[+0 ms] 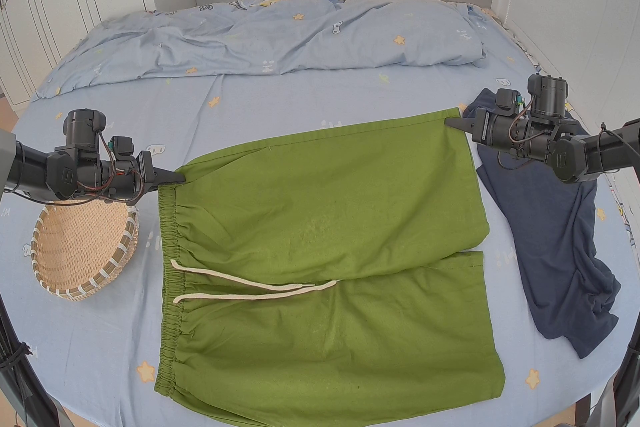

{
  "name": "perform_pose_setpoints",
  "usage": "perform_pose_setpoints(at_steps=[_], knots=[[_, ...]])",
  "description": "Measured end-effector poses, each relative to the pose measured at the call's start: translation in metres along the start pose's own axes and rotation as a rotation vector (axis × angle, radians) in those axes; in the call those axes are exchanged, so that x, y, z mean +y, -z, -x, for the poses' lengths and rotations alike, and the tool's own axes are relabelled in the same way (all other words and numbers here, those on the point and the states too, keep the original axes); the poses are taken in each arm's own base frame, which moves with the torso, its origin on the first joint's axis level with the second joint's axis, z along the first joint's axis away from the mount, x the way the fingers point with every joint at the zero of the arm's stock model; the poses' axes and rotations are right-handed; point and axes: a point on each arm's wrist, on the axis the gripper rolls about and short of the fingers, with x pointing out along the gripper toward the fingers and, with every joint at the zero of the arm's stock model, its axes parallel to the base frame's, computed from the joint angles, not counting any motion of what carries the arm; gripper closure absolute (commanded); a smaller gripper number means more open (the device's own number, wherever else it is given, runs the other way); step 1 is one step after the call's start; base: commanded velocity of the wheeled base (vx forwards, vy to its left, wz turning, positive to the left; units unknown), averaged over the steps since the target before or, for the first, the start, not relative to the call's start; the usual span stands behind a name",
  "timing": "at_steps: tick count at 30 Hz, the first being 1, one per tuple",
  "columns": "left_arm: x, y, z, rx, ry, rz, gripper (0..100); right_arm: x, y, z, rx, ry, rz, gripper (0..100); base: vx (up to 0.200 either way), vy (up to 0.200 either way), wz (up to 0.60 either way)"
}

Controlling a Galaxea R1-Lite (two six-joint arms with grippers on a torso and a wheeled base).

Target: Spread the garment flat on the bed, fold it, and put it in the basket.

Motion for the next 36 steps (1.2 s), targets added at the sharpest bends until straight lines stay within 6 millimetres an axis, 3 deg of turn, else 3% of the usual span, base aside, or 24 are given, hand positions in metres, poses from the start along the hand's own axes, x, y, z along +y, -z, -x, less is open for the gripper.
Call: perform_pose_setpoints(at_steps=[11,26,27,30,31,36], knots=[[0.014,-0.008,-0.008,-0.066,0.006,-0.020,100,-0.009,-0.003,-0.032,-0.037,0.013,0.026,100,0.000,0.000,0.00],[0.028,-0.013,-0.015,-0.083,0.000,0.005,100,-0.021,0.001,-0.057,-0.034,0.052,0.018,100,0.000,0.000,0.00],[0.028,-0.013,-0.016,-0.083,0.000,0.007,100,-0.022,0.002,-0.058,-0.032,0.053,0.017,0,0.000,0.000,0.00],[0.028,-0.013,-0.017,-0.081,0.001,0.015,100,-0.023,0.002,-0.061,-0.033,0.053,0.018,0,0.000,0.000,0.00],[0.028,-0.013,-0.018,-0.081,0.002,0.018,0,-0.023,0.002,-0.062,-0.035,0.053,0.018,0,0.000,0.000,0.00],[0.029,-0.014,-0.019,-0.083,0.004,0.023,0,-0.027,0.007,-0.067,-0.027,0.053,0.013,0,0.000,0.000,0.00]])
